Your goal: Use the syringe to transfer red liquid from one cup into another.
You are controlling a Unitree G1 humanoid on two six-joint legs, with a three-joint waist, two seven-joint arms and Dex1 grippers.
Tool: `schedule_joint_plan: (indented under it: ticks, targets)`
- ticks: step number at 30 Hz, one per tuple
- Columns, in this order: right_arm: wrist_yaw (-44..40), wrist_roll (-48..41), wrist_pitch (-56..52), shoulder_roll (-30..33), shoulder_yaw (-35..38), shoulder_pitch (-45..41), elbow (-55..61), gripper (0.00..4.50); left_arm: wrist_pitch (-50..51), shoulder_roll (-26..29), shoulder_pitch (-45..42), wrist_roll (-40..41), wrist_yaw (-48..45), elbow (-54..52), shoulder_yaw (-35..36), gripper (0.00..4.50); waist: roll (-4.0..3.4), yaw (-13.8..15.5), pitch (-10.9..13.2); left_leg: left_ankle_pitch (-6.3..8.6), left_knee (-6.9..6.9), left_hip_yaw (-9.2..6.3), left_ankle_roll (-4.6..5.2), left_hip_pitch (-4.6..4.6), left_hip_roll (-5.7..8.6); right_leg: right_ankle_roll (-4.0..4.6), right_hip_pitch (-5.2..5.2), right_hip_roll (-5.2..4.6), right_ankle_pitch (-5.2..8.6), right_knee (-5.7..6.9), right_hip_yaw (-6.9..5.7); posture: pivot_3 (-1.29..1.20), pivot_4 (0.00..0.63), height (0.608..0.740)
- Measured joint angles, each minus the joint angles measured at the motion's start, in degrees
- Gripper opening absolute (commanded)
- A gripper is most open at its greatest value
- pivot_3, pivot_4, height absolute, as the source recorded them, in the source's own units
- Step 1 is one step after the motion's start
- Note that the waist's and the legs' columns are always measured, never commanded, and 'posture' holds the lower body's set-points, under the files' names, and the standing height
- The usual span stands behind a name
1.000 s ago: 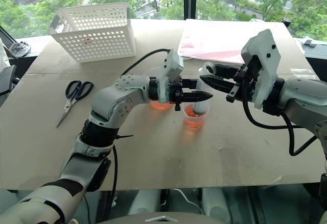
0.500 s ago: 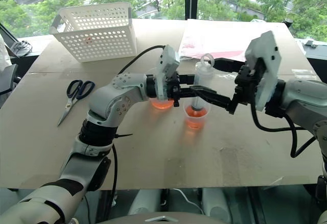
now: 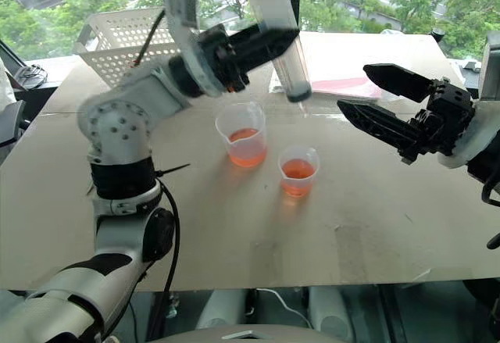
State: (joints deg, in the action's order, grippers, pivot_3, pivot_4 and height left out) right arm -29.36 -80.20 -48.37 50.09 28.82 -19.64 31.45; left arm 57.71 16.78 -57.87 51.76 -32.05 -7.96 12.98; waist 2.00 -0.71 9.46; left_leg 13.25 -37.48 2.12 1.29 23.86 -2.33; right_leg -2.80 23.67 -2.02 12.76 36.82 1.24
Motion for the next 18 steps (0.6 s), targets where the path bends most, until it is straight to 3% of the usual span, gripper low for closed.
schedule_joint_plan:
  ticks: [5, 8, 10, 13, 15, 18]
  targets:
    - [-1.60, 1.67, 0.27, -0.08, -0.20, 5.80, 0.18, 4.47, 14.27, 8.35, -6.82, 14.31, 14.62, 3.59, 11.76, 1.44, 0.02, -0.12, 0.03, 0.00, 0.02, -0.04, -0.01, 0.02, -0.01, -0.02, 0.02, 0.01, 0.01, 0.01, -0.03, 0.00, 0.150, 0.740]
    - [-4.05, 4.67, 1.59, -0.49, -2.91, 7.66, 2.09, 4.47, 23.89, 17.14, -12.46, 24.51, 21.78, 15.13, 16.50, 1.44, 0.00, -0.16, 0.01, -0.01, 0.01, -0.07, -0.01, -0.06, 0.00, -0.20, 0.01, 0.00, 0.13, 0.05, -0.07, 0.00, 0.150, 0.740]
    - [-6.10, 6.20, 1.94, -0.52, -4.45, 9.11, 2.84, 4.47, 26.46, 21.42, -13.26, 26.31, 27.07, 21.14, 20.06, 1.44, -0.01, -0.12, 0.00, -0.01, 0.03, -0.07, -0.02, -0.09, 0.00, -0.20, 0.00, 0.00, 0.13, 0.10, -0.08, 0.00, 0.150, 0.740]
    - [-10.62, 10.67, 3.74, 0.67, -6.34, 11.10, 4.87, 4.47, 32.15, 27.84, -11.06, 26.56, 28.89, 25.19, 19.59, 1.44, 0.05, -0.02, 0.04, -0.01, 0.02, -0.07, -0.03, -0.06, 0.00, -0.19, 0.01, -0.01, 0.12, 0.10, -0.10, 0.00, 0.150, 0.740]
    - [-15.90, 14.77, 6.28, 1.73, -7.71, 13.56, 6.89, 4.47, 34.33, 36.48, -6.84, 28.75, 27.53, 27.58, 14.09, 1.44, 0.07, 0.01, 0.05, -0.01, 0.04, -0.05, -0.05, -0.06, 0.01, -0.02, 0.01, -0.05, 0.02, 0.09, -0.09, 0.00, 0.150, 0.740]
    - [-21.95, 17.79, 9.61, 1.77, -8.09, 16.39, 8.65, 4.47, 34.70, 43.99, -1.76, 28.92, 23.68, 31.50, 6.09, 1.44, 0.06, 0.20, 0.04, -0.01, 0.05, -0.07, -0.06, -0.07, 0.03, 0.00, 0.00, -0.11, 0.02, 0.07, -0.15, 0.00, 0.150, 0.740]
